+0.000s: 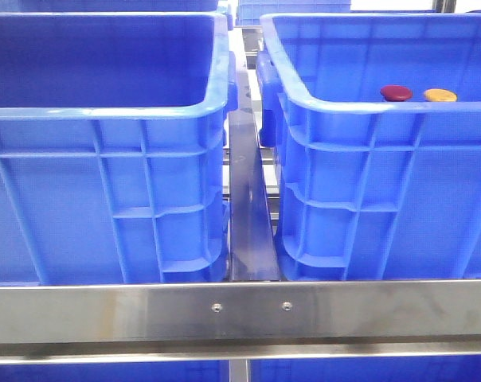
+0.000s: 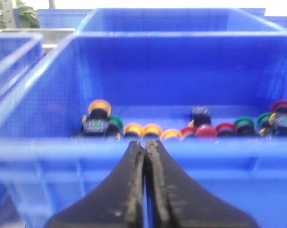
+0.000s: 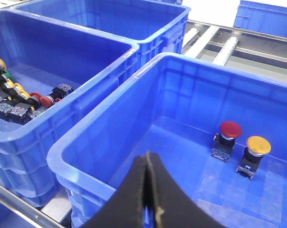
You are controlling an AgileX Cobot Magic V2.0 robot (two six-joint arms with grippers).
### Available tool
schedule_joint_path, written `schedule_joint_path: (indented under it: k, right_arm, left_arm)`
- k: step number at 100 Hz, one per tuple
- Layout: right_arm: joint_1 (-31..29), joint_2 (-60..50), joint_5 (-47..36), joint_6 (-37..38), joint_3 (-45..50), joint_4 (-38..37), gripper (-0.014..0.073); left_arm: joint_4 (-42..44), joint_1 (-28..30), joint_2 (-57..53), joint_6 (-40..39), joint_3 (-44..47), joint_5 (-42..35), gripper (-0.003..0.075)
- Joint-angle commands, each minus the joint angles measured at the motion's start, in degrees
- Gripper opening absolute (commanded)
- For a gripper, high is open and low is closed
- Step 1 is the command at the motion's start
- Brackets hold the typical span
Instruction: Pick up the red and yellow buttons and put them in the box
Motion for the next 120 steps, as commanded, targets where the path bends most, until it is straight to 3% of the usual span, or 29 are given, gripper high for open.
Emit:
schedule_joint_path:
  k: [1,120]
  right_arm:
    - [0.18,0.25,-0.85,-0.10,-1.34,2.56,-0.0066]
    - [0.18,0.29,-0.73,-0.10,-1.34,2.69,-0.0066]
  left_arm:
    - [0.06,1.63,-2.71,-1.29,2.11,-6.00,-0.0020]
    - [1.95,2.55,-2.65,-2.72,3.58,-5.37,-0.0020]
